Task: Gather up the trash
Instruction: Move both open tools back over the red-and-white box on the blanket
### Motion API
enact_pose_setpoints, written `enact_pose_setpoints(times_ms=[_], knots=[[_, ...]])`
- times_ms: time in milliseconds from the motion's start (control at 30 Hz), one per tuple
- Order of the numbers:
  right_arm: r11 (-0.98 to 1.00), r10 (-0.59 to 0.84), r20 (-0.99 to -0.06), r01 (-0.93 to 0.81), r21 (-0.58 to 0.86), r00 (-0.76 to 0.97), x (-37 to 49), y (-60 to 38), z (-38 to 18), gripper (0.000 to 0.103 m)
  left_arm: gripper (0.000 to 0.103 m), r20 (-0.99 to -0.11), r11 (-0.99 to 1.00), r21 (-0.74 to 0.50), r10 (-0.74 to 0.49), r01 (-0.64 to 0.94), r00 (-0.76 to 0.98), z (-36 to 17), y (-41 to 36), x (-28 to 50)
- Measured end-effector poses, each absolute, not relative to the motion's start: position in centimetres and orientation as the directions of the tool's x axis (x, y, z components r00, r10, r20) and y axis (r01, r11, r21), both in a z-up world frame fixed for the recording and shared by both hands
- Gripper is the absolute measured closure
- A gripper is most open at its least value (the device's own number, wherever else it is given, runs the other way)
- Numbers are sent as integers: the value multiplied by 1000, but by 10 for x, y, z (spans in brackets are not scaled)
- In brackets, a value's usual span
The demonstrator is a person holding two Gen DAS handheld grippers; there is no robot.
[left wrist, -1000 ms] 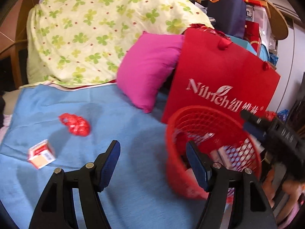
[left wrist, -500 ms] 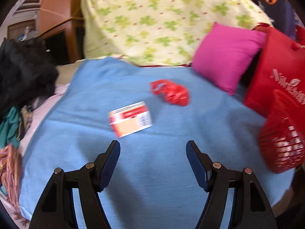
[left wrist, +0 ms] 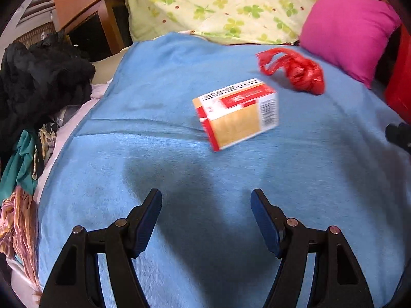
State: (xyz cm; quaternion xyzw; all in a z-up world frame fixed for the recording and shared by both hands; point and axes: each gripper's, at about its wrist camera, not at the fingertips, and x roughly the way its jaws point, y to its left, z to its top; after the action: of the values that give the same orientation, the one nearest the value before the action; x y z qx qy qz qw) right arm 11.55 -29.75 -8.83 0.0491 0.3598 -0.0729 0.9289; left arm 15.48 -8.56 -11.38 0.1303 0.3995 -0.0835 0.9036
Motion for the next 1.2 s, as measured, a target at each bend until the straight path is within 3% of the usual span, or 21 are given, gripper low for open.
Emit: enact_pose_setpoints(times_ms=[100, 167, 233, 267, 500, 1200], knots=[[974, -165, -721, 226, -11, 673, 129, -314, -115, 32, 17, -722, 948, 208, -19, 243, 692, -120, -84, 165], [968, -201, -740, 246, -49, 642, 135, -323, -127, 16, 2, -705, 950, 220, -4, 223, 710, -122, -81, 171], [957, -198, -750, 289, -10, 630, 137, -337, -129, 2, 0, -705, 954, 206, -9, 217, 710, -125, -77, 178], [954, -191, -759, 298, 4, 622, 138, -342, -129, 0, 0, -712, 958, 185, -22, 217, 702, -125, -75, 181], [944, -212, -755, 329, 6, 621, 140, -350, -132, 0, 0, -755, 975, 12, -137, 223, 642, -129, -53, 194], [946, -199, -748, 323, 22, 634, 138, -350, -132, 0, 0, -749, 974, 15, -138, 225, 648, -130, -55, 192]])
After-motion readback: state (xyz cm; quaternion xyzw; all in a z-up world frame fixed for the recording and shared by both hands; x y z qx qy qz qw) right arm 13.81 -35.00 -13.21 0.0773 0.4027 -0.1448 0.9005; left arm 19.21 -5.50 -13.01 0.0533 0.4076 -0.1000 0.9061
